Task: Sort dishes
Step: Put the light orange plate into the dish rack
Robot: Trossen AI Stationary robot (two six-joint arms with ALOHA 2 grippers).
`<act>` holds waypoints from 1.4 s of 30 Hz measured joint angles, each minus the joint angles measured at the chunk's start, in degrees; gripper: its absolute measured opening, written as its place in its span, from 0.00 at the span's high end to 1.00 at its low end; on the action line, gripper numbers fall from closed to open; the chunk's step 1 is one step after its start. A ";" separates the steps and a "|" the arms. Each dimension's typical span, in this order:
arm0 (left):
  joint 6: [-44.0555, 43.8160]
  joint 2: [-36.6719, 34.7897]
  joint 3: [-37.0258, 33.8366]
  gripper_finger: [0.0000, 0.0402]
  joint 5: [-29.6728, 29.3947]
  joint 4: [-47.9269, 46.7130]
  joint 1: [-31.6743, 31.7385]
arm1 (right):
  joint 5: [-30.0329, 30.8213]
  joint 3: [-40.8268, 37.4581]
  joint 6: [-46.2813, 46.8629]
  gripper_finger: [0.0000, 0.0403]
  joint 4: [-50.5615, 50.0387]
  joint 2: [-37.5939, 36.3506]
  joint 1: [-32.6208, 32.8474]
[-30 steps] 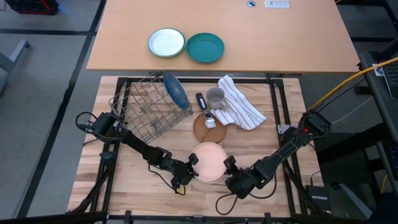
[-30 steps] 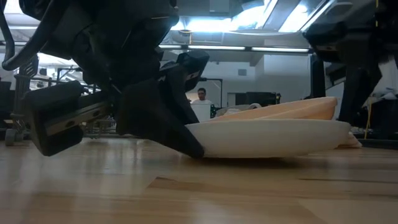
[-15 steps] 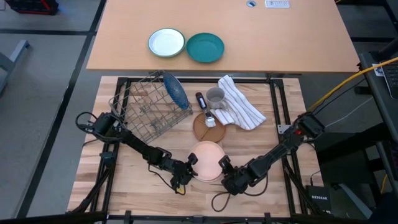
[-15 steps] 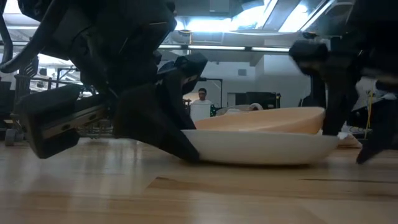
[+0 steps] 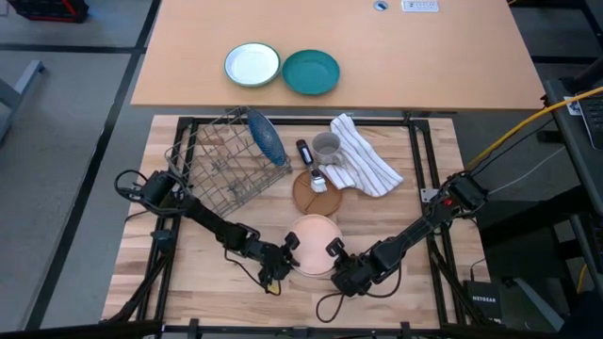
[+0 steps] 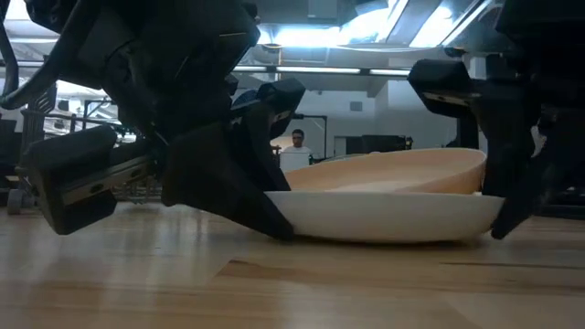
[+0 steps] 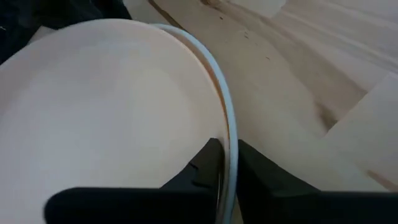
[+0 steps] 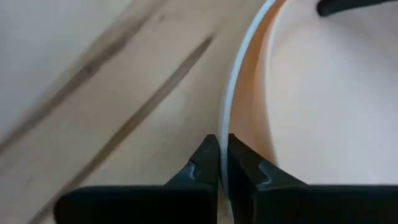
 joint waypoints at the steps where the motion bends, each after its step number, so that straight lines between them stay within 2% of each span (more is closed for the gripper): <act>1: -0.20 0.00 0.00 0.90 -0.61 0.16 -0.24 | -0.01 0.51 0.41 0.95 0.00 0.04 -0.01; 4: -1.56 0.00 0.14 0.84 -3.14 0.92 -0.98 | -0.52 2.42 1.06 0.94 -0.24 0.03 -0.20; 9: -5.12 0.00 0.31 0.75 -7.25 1.12 -2.15 | -3.57 5.73 1.38 0.98 -2.94 0.03 -0.26; 13: -6.99 0.00 0.31 0.68 -7.64 2.87 -3.24 | -5.12 8.37 1.32 0.95 -5.07 0.03 -0.20; 18: -6.37 -1.79 0.20 0.62 -8.43 4.82 -5.36 | -8.56 10.88 1.34 0.98 -7.24 -0.08 -0.20; 25: -9.04 -5.52 0.17 0.61 -9.79 3.39 -6.45 | -10.26 14.86 1.40 0.97 -10.72 -0.19 -0.15; 29: -13.58 -6.64 0.15 0.61 -9.59 3.52 -6.51 | -10.72 16.99 1.38 0.98 -14.35 -0.26 -0.13; 35: -18.96 -7.99 0.25 0.61 -8.64 4.65 -7.95 | -10.76 17.28 1.34 0.97 -15.91 -0.17 -0.13; 42: -20.25 -7.87 0.24 0.61 -8.40 3.86 -9.96 | -10.84 17.28 1.29 0.98 -15.99 -0.17 -0.22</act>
